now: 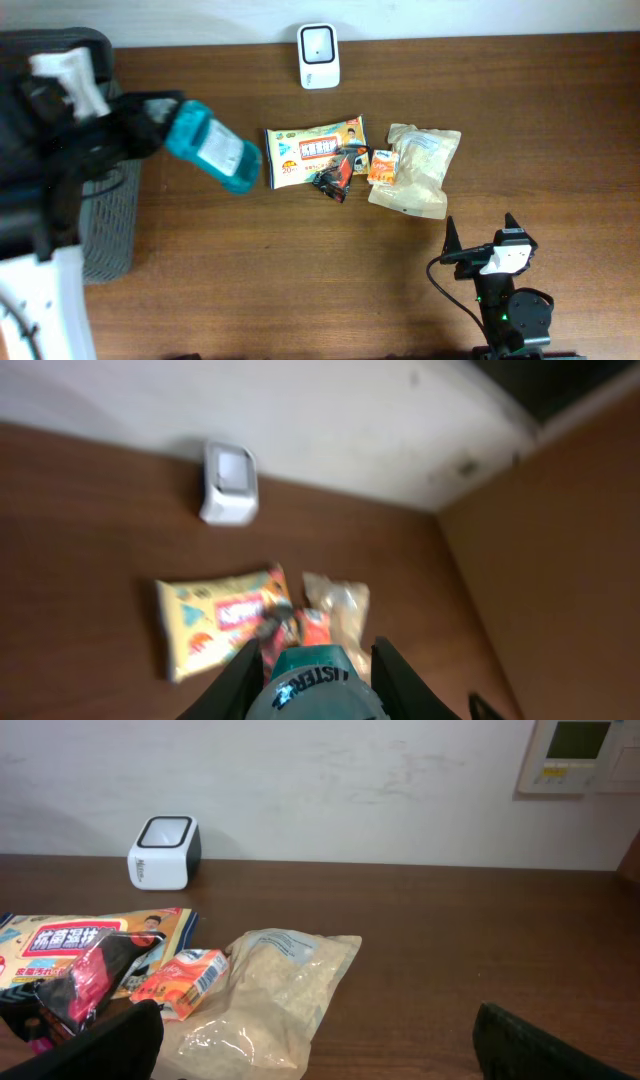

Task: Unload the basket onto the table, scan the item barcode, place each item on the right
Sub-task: 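Lift the Listerine bottle out and carry it toward the scanner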

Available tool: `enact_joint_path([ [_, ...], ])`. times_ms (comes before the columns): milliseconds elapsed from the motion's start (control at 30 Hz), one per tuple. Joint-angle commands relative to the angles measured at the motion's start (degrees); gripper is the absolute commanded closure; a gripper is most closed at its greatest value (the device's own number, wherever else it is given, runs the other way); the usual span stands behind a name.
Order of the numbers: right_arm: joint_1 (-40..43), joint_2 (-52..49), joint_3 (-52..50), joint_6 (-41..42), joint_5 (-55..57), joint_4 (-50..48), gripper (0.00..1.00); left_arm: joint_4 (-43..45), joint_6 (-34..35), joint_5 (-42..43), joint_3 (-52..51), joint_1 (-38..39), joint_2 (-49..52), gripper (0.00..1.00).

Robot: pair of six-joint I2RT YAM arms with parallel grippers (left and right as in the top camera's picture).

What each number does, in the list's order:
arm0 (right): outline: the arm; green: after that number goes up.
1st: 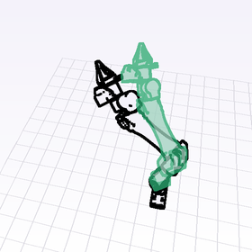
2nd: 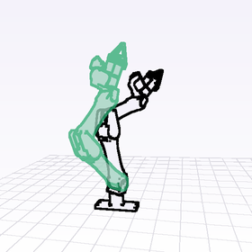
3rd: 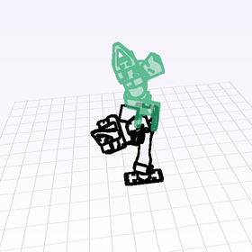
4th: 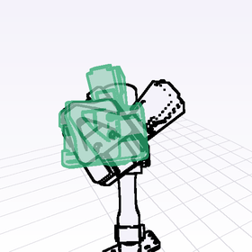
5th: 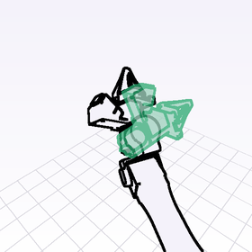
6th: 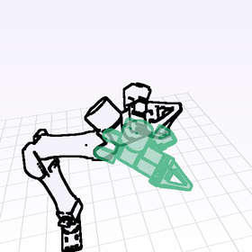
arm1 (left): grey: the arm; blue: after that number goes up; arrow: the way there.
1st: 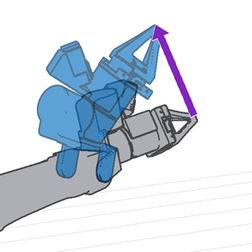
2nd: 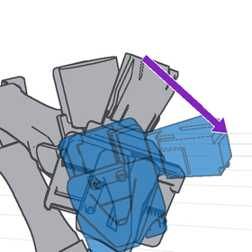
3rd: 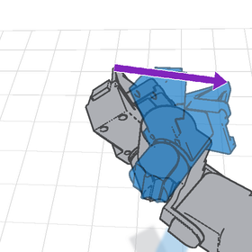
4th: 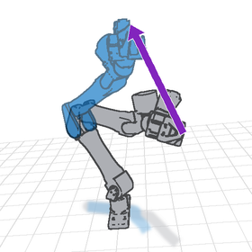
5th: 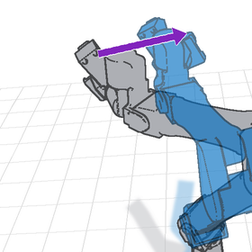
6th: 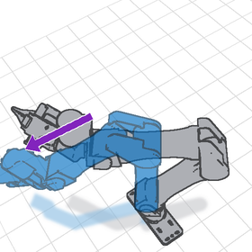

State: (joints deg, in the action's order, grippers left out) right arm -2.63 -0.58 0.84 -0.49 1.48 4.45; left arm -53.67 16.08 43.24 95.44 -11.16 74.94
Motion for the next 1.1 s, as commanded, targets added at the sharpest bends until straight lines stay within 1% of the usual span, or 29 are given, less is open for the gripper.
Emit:
enact_joint_path([
  [0,-0.3,0.4,-0.5,-0.3,0.1,0.2,0.01,0.3,-1.3,-6.5,0.8,8.3,4.3,0.98],
  [33,-0.3,0.4,-0.5,-0.3,0.1,0.2,0.01,0.2,-2.1,-10.1,0.8,10.0,5.3,0.98],
  [133,-0.3,0.4,-0.5,-0.3,0.1,0.2,0.01,-1.0,-2.5,-26.7,0.8,14.9,8.2,0.98],
  [200,-0.3,0.4,-0.5,-0.3,0.1,0.2,0.01,-2.3,-2.5,-35.2,0.8,17.5,9.9,0.98],
  [367,-0.3,0.4,-0.5,-0.3,0.1,0.2,0.02,-6.4,-2.4,-46.9,0.8,22.8,15.5,0.98],
  [467,-0.3,0.4,-0.5,-0.3,0.1,0.2,0.01,-6.0,-2.4,-51.0,0.8,23.9,19.3,0.97],
  [567,-0.3,0.4,-0.5,-0.3,0.1,0.2,0.01,-3.5,-2.4,-52.8,0.8,24.0,23.9,0.97],
  [667,-0.3,0.4,-0.5,-0.3,0.1,0.2,0.01,1.3,-2.4,-57.8,0.8,24.0,29.1,0.96],
  [767,-0.3,0.4,-0.5,-0.3,0.1,0.2,0.01,6.1,-2.5,-61.0,0.8,24.0,32.8,0.94],
  [900,-0.3,0.4,-0.5,-0.3,0.1,0.2,0.01,12.3,-2.5,-62.2,0.8,24.0,36.3,0.91],
  [1000,-0.3,0.4,-0.5,-0.3,0.1,0.2,0.01,14.8,-2.5,-62.6,0.8,24.0,36.7,0.9],
  [1067,-0.3,0.4,-0.5,-0.3,0.1,0.2,0.01,15.9,-2.5,-62.6,0.8,24.0,36.7,0.87],
])
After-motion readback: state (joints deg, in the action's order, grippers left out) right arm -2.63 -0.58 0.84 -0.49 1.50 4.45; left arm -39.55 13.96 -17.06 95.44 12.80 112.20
